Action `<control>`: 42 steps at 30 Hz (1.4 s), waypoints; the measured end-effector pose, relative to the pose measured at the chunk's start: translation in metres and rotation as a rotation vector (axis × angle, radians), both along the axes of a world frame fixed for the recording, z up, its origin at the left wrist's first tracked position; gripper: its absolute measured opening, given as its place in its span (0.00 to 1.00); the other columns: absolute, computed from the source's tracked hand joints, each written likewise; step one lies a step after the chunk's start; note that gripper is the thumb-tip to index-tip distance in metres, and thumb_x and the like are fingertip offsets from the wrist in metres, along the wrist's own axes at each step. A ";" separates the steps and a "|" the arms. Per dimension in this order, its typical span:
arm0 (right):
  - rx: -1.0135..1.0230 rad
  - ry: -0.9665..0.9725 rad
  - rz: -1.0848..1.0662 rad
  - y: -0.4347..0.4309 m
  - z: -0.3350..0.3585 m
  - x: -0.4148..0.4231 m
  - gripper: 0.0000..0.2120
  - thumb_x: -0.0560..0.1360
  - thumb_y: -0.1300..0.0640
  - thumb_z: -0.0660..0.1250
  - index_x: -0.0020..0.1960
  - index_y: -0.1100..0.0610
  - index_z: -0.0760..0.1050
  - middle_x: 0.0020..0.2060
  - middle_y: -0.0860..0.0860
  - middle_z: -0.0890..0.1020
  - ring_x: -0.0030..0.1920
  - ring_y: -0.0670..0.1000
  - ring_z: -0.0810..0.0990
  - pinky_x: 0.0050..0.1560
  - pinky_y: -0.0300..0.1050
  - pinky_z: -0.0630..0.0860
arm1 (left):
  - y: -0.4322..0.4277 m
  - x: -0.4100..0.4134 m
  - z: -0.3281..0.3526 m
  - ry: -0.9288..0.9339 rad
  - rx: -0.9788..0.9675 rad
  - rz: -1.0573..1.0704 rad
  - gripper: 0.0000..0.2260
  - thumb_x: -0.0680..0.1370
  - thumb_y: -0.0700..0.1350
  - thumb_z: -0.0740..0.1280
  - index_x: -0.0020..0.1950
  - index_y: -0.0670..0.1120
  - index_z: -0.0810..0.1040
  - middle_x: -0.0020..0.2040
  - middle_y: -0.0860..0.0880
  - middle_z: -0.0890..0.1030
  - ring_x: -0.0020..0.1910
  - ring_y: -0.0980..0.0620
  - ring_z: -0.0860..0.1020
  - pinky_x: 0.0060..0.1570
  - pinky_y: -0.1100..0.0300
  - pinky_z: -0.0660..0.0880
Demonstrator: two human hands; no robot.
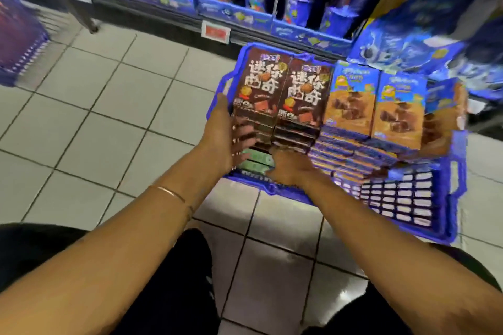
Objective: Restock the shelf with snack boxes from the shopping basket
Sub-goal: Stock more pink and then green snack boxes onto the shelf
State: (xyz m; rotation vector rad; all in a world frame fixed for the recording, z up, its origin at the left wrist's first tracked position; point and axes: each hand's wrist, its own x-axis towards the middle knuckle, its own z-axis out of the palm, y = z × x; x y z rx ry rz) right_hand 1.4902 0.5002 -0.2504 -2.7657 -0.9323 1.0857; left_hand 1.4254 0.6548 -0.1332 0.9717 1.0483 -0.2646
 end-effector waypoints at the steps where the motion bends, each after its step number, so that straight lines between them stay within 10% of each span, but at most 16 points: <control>1: -0.018 -0.029 0.040 0.002 0.000 0.000 0.27 0.76 0.47 0.70 0.69 0.59 0.70 0.65 0.61 0.77 0.65 0.62 0.77 0.58 0.52 0.77 | -0.001 -0.006 -0.003 0.007 0.013 0.023 0.31 0.81 0.73 0.51 0.51 0.48 0.78 0.56 0.46 0.85 0.59 0.44 0.82 0.57 0.51 0.75; 20: -0.239 -0.315 0.456 0.025 -0.008 0.002 0.15 0.80 0.54 0.66 0.64 0.57 0.76 0.58 0.54 0.82 0.56 0.57 0.82 0.48 0.51 0.76 | -0.015 -0.029 0.008 -0.004 0.155 0.100 0.27 0.84 0.67 0.56 0.62 0.46 0.80 0.56 0.44 0.87 0.57 0.45 0.86 0.62 0.47 0.81; 33: 0.360 -0.267 -0.228 -0.036 0.120 -0.005 0.31 0.59 0.25 0.67 0.50 0.46 0.74 0.36 0.43 0.76 0.39 0.50 0.78 0.31 0.42 0.66 | -0.020 -0.021 0.025 -0.135 0.479 0.239 0.17 0.85 0.56 0.63 0.55 0.42 0.80 0.47 0.43 0.87 0.40 0.48 0.86 0.44 0.52 0.81; 38: 0.864 0.120 -0.621 -0.054 0.169 -0.001 0.17 0.66 0.43 0.79 0.41 0.56 0.81 0.33 0.55 0.82 0.31 0.52 0.80 0.31 0.46 0.72 | -0.032 -0.022 0.047 -0.346 0.323 0.161 0.24 0.83 0.62 0.62 0.55 0.41 0.80 0.47 0.45 0.86 0.38 0.48 0.85 0.33 0.59 0.80; 42: 0.987 0.400 -0.731 -0.052 0.177 -0.005 0.20 0.67 0.43 0.75 0.43 0.61 0.81 0.28 0.50 0.74 0.26 0.48 0.69 0.30 0.41 0.63 | -0.038 -0.021 0.060 -0.503 -0.028 -0.027 0.33 0.81 0.72 0.54 0.68 0.51 0.83 0.63 0.44 0.85 0.61 0.42 0.85 0.61 0.43 0.82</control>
